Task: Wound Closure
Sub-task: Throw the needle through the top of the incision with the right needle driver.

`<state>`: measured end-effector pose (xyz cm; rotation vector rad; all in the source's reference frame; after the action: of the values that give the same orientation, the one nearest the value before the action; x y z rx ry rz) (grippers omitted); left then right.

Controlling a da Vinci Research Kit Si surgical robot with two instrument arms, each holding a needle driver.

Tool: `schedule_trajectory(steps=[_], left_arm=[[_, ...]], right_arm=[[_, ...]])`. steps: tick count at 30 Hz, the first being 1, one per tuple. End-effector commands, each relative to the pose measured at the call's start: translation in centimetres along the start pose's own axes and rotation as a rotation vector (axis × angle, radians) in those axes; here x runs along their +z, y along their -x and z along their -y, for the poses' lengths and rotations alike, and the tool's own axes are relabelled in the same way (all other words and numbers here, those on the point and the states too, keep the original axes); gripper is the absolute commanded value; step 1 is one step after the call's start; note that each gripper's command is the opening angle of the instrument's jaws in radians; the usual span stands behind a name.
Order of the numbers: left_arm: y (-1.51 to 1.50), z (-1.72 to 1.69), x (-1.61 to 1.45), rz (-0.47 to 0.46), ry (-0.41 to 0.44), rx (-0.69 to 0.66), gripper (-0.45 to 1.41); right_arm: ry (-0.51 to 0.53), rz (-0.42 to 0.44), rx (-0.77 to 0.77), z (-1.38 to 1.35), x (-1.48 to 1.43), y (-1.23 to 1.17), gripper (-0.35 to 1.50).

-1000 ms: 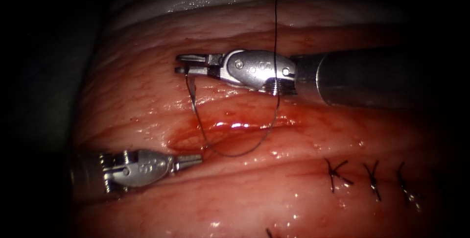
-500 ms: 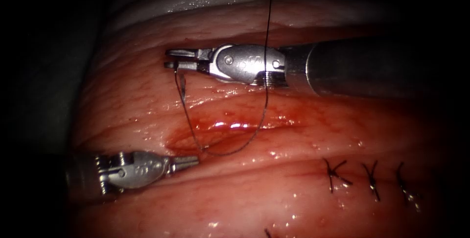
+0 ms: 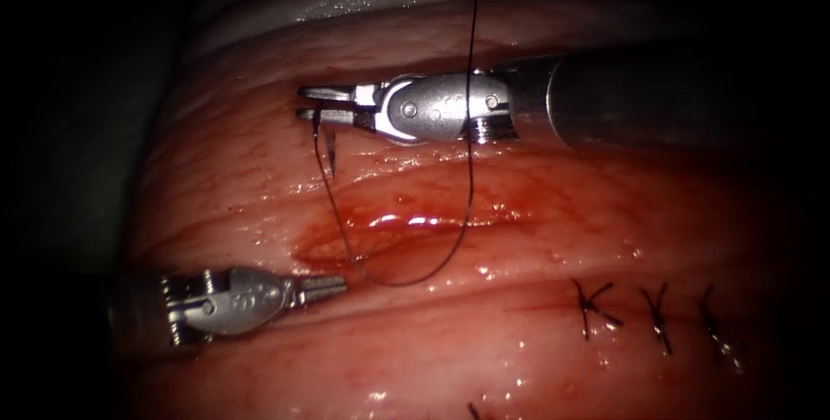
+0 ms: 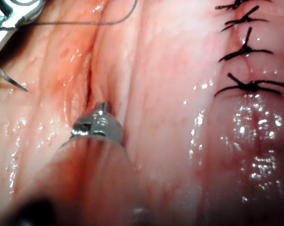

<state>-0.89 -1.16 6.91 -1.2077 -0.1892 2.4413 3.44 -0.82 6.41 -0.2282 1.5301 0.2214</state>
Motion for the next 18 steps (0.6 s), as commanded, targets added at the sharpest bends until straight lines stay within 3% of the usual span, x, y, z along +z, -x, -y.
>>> schedule_trajectory(steps=[1,18], left_arm=[[0.02,-0.01,0.07,-0.001,0.001,0.0,-0.45],[0.06,0.12,-0.09,-0.026,-0.013,-0.008,-0.45]], right_arm=[[-0.01,0.003,-0.032,0.03,0.09,0.05,-0.35],[-0.079,0.037,-0.095,0.59,-0.1,0.41,-0.35]])
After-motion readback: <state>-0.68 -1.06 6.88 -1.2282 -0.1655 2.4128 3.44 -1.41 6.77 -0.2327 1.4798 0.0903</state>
